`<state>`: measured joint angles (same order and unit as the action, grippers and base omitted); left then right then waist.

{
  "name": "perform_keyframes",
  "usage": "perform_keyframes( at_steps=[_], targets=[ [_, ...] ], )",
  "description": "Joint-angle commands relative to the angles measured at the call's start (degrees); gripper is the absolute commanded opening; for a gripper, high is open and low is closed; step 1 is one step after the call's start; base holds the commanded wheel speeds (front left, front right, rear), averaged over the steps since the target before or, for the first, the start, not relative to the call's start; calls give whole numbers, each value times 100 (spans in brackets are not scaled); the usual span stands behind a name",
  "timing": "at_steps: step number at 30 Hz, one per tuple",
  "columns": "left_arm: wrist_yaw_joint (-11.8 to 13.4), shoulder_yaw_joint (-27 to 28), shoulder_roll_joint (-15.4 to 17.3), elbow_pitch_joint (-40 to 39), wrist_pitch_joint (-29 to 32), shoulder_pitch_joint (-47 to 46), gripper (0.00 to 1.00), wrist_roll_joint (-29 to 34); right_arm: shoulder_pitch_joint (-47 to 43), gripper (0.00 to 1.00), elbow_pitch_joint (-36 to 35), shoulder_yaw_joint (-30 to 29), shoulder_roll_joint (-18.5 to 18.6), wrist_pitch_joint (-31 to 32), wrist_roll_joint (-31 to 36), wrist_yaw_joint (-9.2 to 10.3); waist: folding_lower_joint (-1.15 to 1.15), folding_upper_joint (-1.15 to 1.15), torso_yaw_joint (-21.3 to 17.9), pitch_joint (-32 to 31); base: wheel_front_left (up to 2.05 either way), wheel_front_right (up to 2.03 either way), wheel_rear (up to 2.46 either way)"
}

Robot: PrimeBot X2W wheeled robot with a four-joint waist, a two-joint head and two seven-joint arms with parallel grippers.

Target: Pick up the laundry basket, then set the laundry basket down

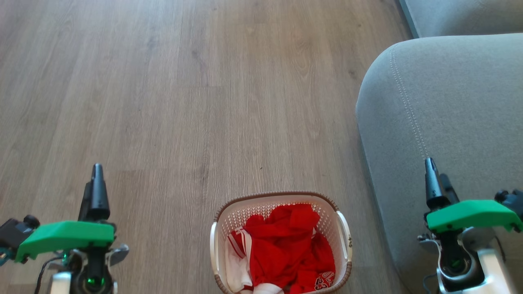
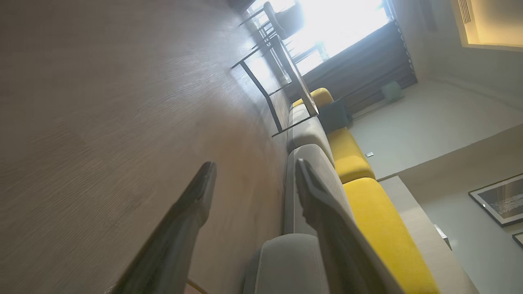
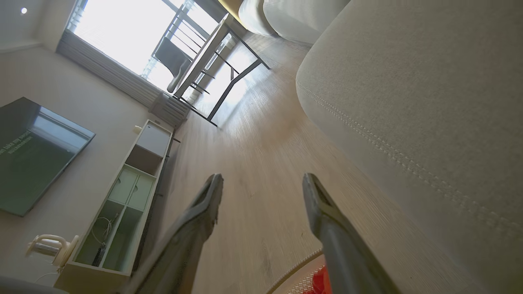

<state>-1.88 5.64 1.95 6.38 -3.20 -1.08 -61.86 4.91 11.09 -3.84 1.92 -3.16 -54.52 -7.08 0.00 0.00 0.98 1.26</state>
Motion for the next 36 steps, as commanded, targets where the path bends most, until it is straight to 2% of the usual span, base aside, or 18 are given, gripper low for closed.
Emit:
perform_keyframes(
  at_steps=[1,5,13,19,23,26,32,36],
  targets=[
    [33,5,67,-299,-82,-291,100,253,368,100,-281,83,51,-87,242,-20,0,0,1,7,0,0,0],
    [143,-168,68,-468,-149,-307,100,759,406,100,-379,141,54,-154,609,-21,0,0,5,25,0,0,0],
    [562,-613,71,-656,-284,-339,100,1921,481,100,-544,300,59,-289,1441,-24,0,0,6,48,0,0,0],
    [852,-1068,78,-482,-401,-327,100,2776,511,100,-595,546,64,-405,2252,-26,0,0,-15,47,0,0,0],
    [961,-1390,204,-271,-468,-362,100,3254,538,100,-627,680,67,-473,2723,-27,0,0,-25,41,0,0,0],
    [1176,-1697,348,-176,-518,-436,100,3632,555,100,-633,766,69,-523,3025,-28,0,0,-27,36,0,0,0],
    [1665,-2302,606,229,-619,-534,100,4128,576,100,-526,955,73,-624,3582,-30,0,0,-25,18,0,0,0],
    [1769,-2468,647,540,-669,-573,100,4191,597,100,-434,967,75,-674,3782,-31,0,0,-22,3,0,0,0]
  ],
)
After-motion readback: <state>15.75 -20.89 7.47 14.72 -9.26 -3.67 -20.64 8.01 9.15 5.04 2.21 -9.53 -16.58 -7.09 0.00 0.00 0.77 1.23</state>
